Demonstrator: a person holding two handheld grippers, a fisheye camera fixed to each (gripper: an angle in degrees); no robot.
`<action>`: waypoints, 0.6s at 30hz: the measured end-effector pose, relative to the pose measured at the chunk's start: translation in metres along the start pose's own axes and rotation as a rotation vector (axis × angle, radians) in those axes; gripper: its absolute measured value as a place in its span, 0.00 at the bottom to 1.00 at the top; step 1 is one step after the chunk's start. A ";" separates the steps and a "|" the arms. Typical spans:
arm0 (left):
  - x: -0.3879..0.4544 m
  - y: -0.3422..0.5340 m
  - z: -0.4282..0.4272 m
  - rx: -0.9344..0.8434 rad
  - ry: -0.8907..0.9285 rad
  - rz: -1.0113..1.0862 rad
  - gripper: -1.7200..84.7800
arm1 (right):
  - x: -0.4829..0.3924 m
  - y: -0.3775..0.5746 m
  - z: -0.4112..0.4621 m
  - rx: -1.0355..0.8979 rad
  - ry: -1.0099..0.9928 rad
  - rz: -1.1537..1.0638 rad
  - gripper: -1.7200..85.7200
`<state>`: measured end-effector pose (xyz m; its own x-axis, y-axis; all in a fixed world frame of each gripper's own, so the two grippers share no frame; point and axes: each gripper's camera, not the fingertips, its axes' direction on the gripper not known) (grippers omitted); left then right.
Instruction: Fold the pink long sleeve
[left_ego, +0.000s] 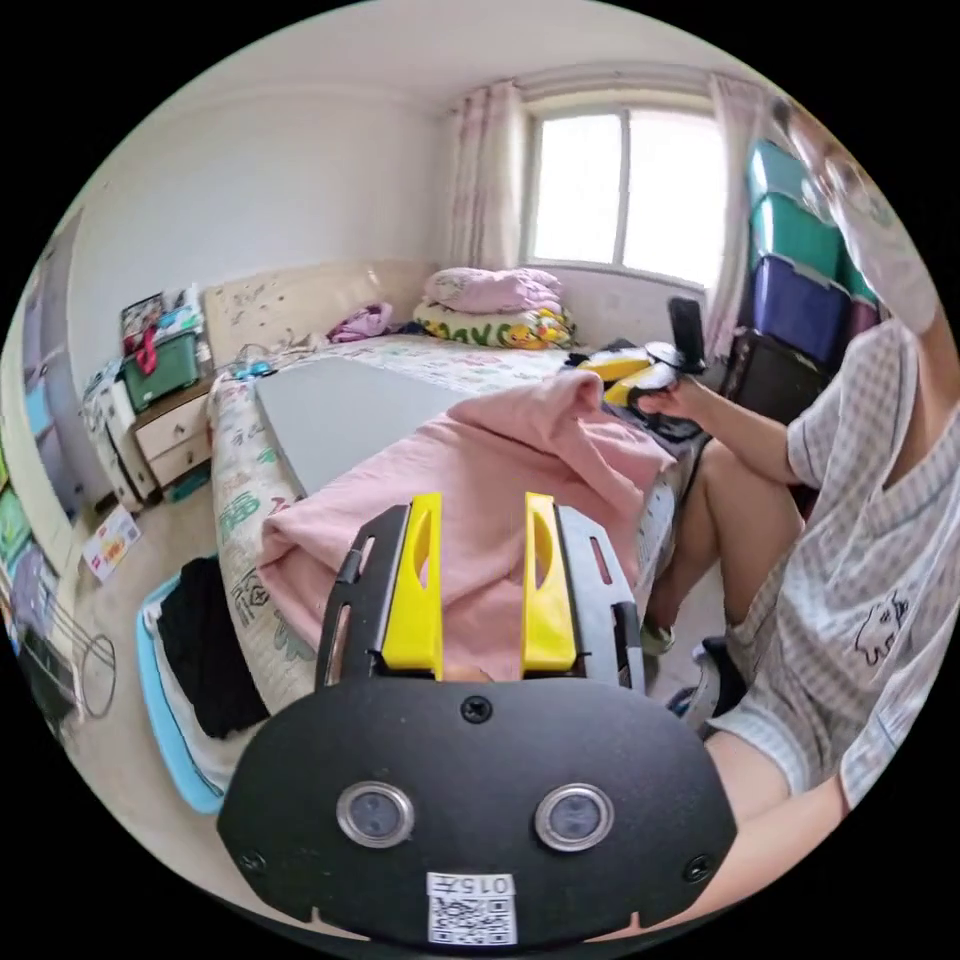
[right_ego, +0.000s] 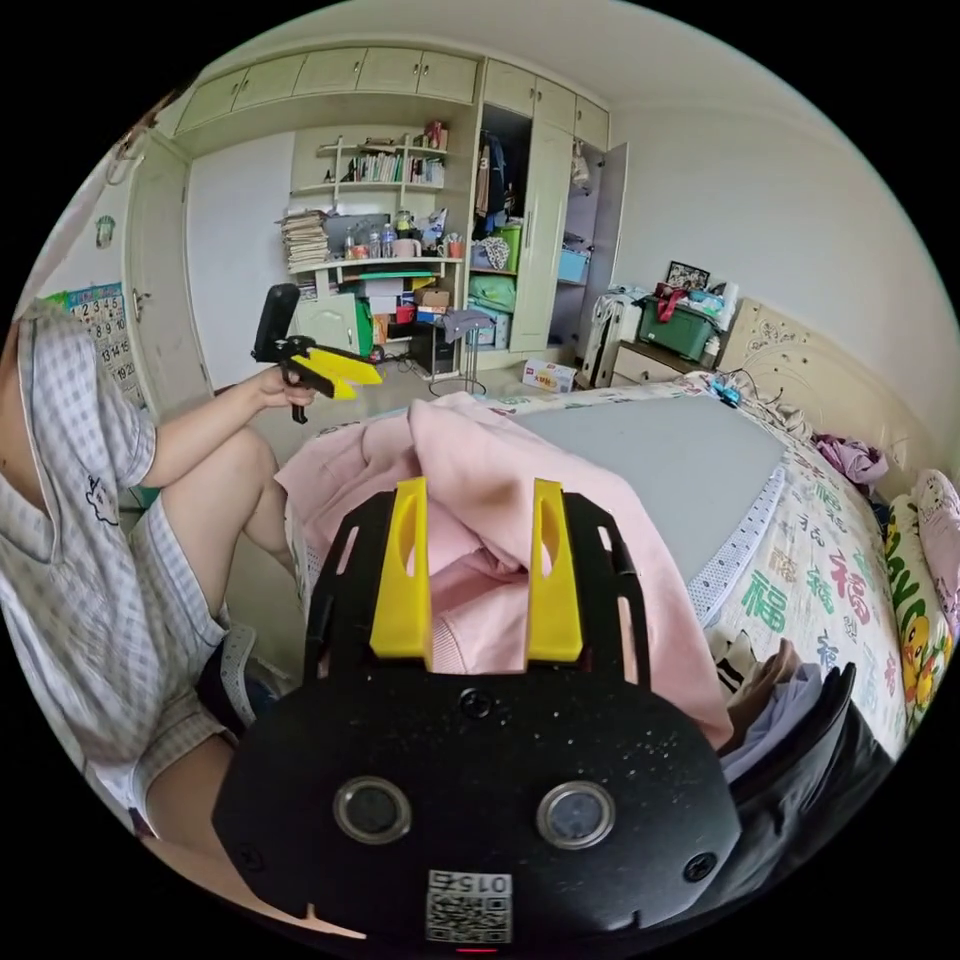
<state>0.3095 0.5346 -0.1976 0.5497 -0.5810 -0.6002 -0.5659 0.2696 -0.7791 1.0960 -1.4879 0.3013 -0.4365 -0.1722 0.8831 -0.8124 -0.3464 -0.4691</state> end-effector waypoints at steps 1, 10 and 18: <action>0.015 0.000 0.014 -0.043 0.035 0.053 0.17 | -0.004 -0.004 0.005 -0.018 -0.001 -0.006 0.18; 0.076 -0.009 0.113 -0.388 0.088 0.241 0.14 | -0.017 -0.030 0.013 -0.104 0.025 0.025 0.10; 0.055 -0.008 0.083 -0.221 0.149 0.100 0.04 | -0.011 -0.055 -0.033 -0.052 0.053 0.112 0.03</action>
<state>0.3952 0.5644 -0.2388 0.3975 -0.6706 -0.6263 -0.7417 0.1670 -0.6496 1.1325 -1.4371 0.3168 -0.5447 -0.1577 0.8237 -0.7756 -0.2790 -0.5663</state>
